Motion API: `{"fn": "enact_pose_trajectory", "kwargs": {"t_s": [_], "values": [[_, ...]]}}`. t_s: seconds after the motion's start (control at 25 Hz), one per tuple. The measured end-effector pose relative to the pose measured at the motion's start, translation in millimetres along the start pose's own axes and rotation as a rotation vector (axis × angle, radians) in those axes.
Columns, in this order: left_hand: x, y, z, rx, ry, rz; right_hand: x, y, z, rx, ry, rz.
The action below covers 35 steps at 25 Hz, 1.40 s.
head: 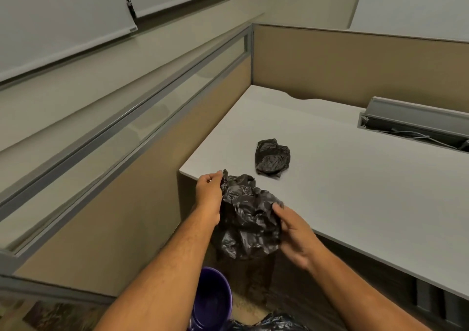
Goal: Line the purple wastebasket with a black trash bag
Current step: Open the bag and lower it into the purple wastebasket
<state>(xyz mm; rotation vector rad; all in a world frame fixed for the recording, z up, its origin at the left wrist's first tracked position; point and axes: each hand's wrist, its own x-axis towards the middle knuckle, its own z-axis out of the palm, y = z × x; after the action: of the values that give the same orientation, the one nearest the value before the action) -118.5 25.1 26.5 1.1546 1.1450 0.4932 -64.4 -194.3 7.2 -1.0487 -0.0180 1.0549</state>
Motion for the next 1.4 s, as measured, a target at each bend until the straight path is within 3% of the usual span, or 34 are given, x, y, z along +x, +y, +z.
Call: {"fn": "enact_pose_trajectory", "kwargs": {"t_s": [0.12,0.28,0.44,0.52,0.6,0.76,0.92,1.0,1.08,1.2,1.4], "values": [[-20.7,-9.2,6.1,0.248,-0.087,0.006,-11.7,-24.5,-19.1,0.119,0.124,0.009],[-63.6,-28.7,14.5,0.583,-0.121,0.144,-28.9,-47.0,-42.6,0.183,0.217,0.034],[-110.6,-68.8,13.7,0.736,-0.157,0.640,-49.5,-50.0,-59.4,0.248,0.109,0.052],[-127.7,-91.2,16.6,0.907,-0.198,0.758,-56.8,-45.2,-69.9,0.195,0.023,0.048],[-141.7,-109.8,15.3,0.894,-0.156,0.677,-61.8,-40.7,-80.3,0.106,-0.053,0.028],[-159.0,-121.8,-7.1,0.509,-0.104,0.315,-70.2,-35.4,-97.7,-0.111,-0.104,0.014],[-165.8,-100.9,-18.3,0.148,-0.064,0.047,-76.4,-29.8,-98.9,-0.422,0.057,-0.020],[-163.2,-87.0,-21.3,-0.118,-0.069,-0.073,-78.6,-26.7,-93.0,-0.500,0.161,-0.053],[-161.3,-75.8,-28.1,-0.237,-0.072,-0.150,-77.2,-22.8,-86.5,-0.564,0.302,-0.098],[-154.2,-68.1,-59.2,-0.263,-0.140,-0.260,-72.3,-4.2,-66.1,-0.573,0.450,-0.089],[-128.2,-61.4,-136.2,-0.410,-0.411,-0.407,-74.5,47.9,-17.7,-0.303,0.452,0.025]]}}
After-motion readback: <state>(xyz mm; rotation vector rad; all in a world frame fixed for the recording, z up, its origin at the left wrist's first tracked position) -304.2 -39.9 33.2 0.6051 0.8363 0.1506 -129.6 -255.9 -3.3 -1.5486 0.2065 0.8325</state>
